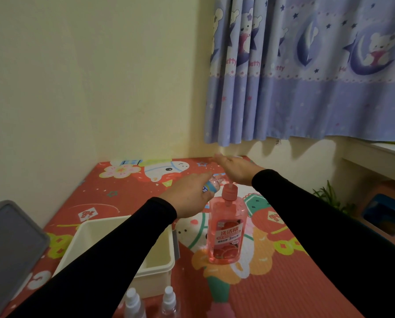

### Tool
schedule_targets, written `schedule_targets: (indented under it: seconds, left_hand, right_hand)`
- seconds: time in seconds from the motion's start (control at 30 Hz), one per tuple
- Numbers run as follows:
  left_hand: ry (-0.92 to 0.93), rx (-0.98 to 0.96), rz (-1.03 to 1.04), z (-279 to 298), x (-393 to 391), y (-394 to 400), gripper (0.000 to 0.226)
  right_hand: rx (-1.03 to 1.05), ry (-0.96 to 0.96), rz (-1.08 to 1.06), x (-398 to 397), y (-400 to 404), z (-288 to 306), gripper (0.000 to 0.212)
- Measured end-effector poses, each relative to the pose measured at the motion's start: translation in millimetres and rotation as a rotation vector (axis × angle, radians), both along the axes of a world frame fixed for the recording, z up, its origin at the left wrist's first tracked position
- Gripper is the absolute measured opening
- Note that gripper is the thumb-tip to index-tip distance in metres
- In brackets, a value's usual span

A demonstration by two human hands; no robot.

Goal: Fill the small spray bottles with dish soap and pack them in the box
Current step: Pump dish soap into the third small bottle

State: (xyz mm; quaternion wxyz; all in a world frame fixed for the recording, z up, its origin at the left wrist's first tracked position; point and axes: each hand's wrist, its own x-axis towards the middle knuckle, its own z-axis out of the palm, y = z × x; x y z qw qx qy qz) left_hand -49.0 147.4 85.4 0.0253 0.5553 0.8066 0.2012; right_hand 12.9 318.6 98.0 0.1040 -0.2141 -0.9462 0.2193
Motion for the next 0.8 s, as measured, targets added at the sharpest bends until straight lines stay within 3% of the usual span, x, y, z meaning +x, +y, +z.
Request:
schedule_targets:
  seconds: [0.33, 0.6, 0.8]
  left_hand:
    - [-0.010, -0.035, 0.003, -12, -1, 1, 0.055]
    - [-0.004, 0.012, 0.004, -4, -3, 1, 0.053]
    - [-0.018, -0.039, 0.010, -16, -3, 2, 0.057]
  right_hand:
    - [0.027, -0.078, 0.015, -1, -4, -14, 0.053]
    - [0.014, -0.027, -0.012, 1, -1, 2, 0.065]
    - [-0.053, -0.032, 0.024, 0, -5, -15, 0.058]
